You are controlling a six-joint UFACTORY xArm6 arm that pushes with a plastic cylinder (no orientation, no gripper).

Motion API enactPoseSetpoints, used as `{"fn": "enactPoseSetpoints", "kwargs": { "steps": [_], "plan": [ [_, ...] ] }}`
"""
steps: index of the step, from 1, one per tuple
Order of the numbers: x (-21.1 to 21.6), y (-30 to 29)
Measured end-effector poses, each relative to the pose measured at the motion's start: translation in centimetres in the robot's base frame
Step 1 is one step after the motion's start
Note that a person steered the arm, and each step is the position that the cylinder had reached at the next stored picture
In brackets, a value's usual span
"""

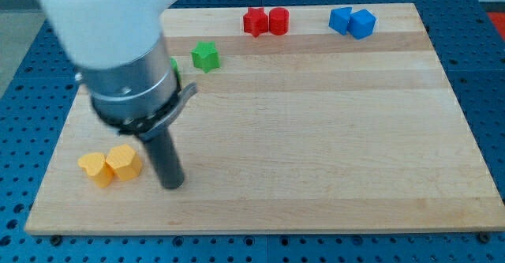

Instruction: Slide the yellow hexagon to the center left

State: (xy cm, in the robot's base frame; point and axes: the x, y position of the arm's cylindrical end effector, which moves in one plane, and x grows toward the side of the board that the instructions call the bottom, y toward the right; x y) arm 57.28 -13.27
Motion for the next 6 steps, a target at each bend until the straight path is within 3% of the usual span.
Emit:
{"fn": "enactPoseSetpoints", "kwargs": {
  "steps": [1,4,6],
  "plan": [
    [1.9,-2.5],
    [-4.4,-6.1],
    [-3.7,-9.0]
  ]
}}
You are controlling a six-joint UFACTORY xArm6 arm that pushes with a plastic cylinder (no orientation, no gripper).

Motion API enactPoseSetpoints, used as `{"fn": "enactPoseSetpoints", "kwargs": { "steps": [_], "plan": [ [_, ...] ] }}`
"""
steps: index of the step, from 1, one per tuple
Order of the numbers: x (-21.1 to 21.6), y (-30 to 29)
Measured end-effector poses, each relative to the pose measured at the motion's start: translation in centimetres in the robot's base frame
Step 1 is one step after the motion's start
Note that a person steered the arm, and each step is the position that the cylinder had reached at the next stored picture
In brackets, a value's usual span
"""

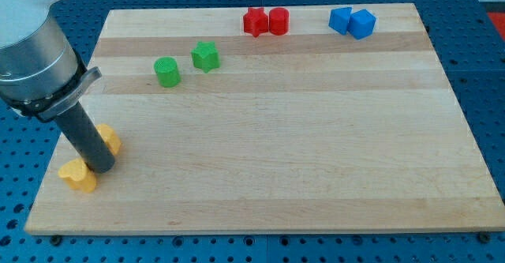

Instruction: Slide the yellow hexagon to the center left

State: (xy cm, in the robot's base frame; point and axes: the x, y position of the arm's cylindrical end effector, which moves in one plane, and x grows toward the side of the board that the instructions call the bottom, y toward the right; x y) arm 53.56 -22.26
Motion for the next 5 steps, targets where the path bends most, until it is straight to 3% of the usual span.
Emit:
{"fn": "enactPoseSetpoints", "kwargs": {
  "steps": [5],
  "plan": [
    [-9.8,-4.1]
  ]
}}
